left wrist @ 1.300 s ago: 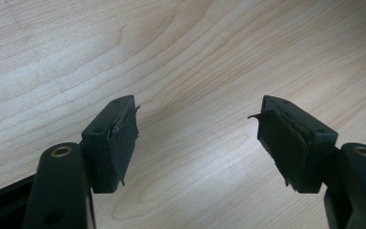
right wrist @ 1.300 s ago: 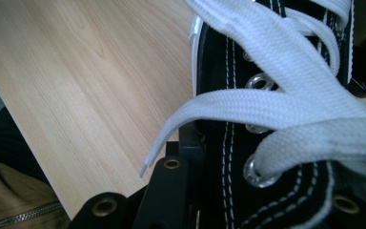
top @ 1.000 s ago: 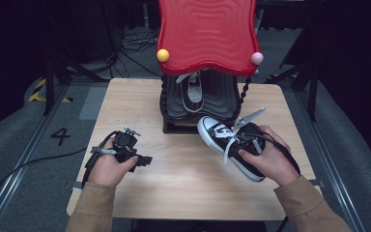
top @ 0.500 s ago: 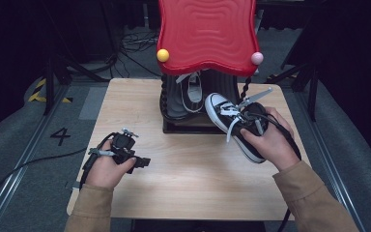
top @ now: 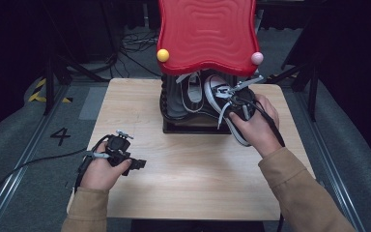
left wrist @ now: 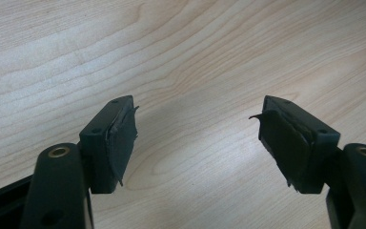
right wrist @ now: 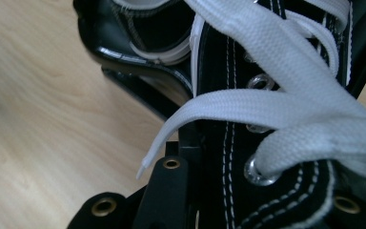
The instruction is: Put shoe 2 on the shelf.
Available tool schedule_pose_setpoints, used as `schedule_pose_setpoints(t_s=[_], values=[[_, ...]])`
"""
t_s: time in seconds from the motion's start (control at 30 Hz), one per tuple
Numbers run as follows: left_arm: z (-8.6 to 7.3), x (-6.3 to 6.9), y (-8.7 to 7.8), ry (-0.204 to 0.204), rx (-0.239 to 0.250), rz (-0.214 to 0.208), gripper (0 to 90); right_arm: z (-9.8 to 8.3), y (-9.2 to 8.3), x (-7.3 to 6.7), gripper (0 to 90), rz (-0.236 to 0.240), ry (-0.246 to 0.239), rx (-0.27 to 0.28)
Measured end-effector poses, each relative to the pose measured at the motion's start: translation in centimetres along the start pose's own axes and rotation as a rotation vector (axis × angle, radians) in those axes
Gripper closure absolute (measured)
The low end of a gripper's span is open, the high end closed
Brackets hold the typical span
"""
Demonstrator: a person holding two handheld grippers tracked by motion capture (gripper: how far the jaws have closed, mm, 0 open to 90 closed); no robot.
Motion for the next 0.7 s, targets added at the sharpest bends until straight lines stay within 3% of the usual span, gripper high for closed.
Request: schedule_pose_setpoints(t_s=[0.13, 0.4, 0.6, 0.7], values=[[0.0, -0.1, 0.0, -0.001, 0.000, -0.003, 29.4, 0.6, 1.0, 0.2, 86.6, -0.037, 0.019, 0.008], [-0.2, 0.1, 0.2, 0.003, -0.015, -0.009, 29.0, 1.0, 3.5, 0.7, 86.5, -0.098, -0.006, 0.026], [-0.2, 0.1, 0.3, 0.006, -0.018, -0.007, 28.9, 1.1, 3.8, 0.8, 86.2, -0.114, 0.057, 0.047], [-0.2, 0.2, 0.3, 0.011, -0.014, -0.009, 28.9, 1.0, 3.9, 0.8, 86.3, -0.127, 0.064, 0.061]])
Point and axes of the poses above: each handheld gripper's, and its own axes: y roughly forward along the jaws, z roughly out of its top, x roughly to its right, the point moved 9 cm from there along y, roughly forward along the jaws, and after that the axes turned 10 degrees about x, right-handed, at the moved point
